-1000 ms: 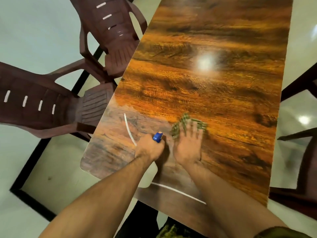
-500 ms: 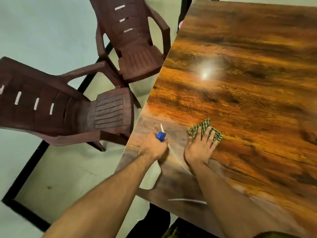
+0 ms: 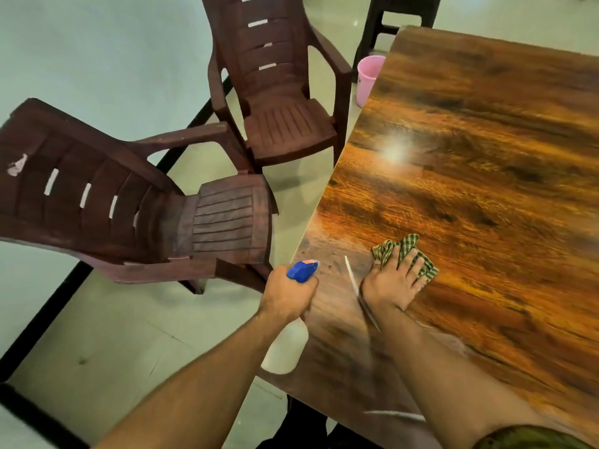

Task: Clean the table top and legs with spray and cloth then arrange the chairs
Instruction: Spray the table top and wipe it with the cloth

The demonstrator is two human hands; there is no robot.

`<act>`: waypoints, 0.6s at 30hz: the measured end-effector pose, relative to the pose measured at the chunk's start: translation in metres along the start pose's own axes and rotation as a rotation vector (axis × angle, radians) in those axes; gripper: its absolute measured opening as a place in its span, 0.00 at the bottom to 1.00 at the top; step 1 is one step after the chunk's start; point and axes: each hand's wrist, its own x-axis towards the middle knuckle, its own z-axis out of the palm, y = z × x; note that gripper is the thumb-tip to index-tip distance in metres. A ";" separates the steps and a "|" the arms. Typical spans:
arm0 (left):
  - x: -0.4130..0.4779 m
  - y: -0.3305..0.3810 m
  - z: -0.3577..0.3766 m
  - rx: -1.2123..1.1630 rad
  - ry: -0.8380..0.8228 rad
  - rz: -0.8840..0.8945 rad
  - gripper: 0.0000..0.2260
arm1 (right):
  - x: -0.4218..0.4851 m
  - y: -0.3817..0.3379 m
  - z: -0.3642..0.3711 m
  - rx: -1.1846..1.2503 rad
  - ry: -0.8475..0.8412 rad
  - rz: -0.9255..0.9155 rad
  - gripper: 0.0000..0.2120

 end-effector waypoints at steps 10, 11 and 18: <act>-0.002 -0.031 -0.020 -0.059 0.003 0.008 0.13 | 0.000 -0.057 0.004 -0.379 -0.326 -1.216 0.32; -0.001 -0.032 -0.025 -0.072 0.020 0.010 0.15 | 0.010 -0.062 0.004 -0.377 -0.246 -1.116 0.31; -0.005 -0.053 -0.038 -0.138 0.025 -0.019 0.12 | 0.001 -0.122 0.018 -0.277 -0.198 -0.713 0.30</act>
